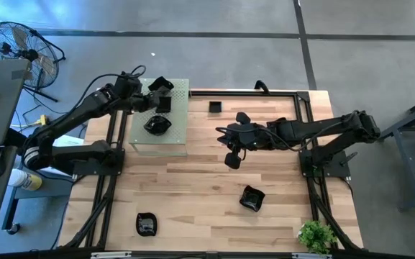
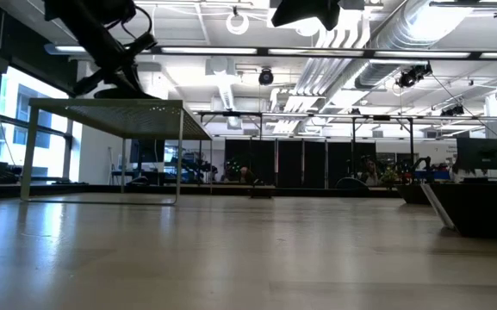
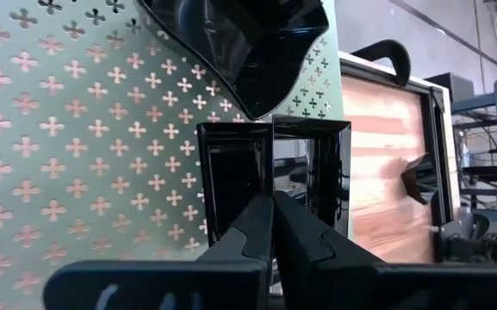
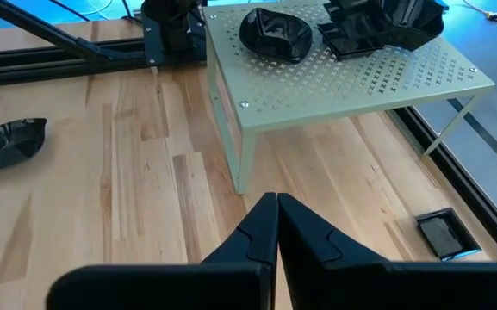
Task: Pick & Place Mini shaped plates
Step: Stack the square plate on the other square plate on the shelf, then stack the distorted square plate on the other distorted square plate on the shelf
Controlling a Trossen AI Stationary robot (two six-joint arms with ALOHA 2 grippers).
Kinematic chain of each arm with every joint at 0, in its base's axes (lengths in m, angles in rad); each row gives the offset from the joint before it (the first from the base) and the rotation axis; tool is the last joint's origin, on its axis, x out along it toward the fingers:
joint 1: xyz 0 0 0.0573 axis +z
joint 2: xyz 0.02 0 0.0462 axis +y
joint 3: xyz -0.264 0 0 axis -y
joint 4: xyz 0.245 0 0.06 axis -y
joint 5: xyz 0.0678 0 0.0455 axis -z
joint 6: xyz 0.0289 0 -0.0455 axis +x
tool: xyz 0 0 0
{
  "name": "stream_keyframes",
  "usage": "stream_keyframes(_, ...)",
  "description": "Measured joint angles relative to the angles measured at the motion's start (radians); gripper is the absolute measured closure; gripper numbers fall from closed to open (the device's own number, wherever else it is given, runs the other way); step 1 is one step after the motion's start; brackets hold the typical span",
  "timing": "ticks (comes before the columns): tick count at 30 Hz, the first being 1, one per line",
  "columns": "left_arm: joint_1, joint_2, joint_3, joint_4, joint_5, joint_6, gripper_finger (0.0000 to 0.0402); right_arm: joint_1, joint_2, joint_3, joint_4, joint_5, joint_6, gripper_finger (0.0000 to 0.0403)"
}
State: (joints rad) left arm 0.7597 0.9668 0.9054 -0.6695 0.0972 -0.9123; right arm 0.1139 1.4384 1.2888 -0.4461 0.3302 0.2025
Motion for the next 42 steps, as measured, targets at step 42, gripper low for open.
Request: stream_keyframes(42, -0.588, -0.106, -0.124, 0.416, -0.247, 0.393, 0.0401, -0.371, -0.171, -0.134, -0.451, 0.004, 0.454, 0.0402)
